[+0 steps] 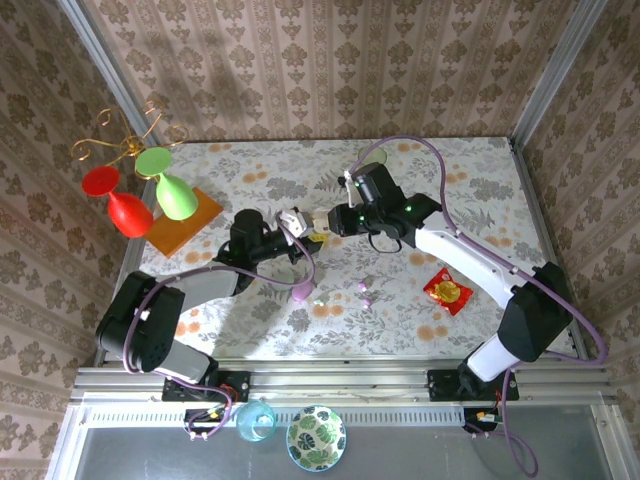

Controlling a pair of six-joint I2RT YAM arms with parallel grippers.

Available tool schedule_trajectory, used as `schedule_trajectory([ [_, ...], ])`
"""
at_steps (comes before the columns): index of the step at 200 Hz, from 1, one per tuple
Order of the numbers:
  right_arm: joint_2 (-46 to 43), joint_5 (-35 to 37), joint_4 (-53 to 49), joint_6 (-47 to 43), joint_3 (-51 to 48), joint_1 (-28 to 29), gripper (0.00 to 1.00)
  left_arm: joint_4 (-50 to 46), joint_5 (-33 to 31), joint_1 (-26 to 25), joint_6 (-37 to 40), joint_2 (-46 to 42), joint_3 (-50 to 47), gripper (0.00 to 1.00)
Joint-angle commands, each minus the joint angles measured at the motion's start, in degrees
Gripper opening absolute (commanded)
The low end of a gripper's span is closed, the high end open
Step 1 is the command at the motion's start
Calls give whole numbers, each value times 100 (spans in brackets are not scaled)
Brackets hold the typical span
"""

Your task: Insert wireless bluetooth earbuds into charging case

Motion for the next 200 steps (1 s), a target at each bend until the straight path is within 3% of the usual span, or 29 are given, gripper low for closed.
schedule_trajectory([
  [1, 61, 151, -58, -155, 261, 88, 20, 88, -16, -26, -116, 30, 6, 18],
  [162, 618, 82, -87, -313, 645, 252, 20, -20, 24, -9, -177, 11, 156, 18],
  [200, 588, 2, -87, -309, 638, 260, 32, -40, 28, 9, -180, 39, 171, 18],
])
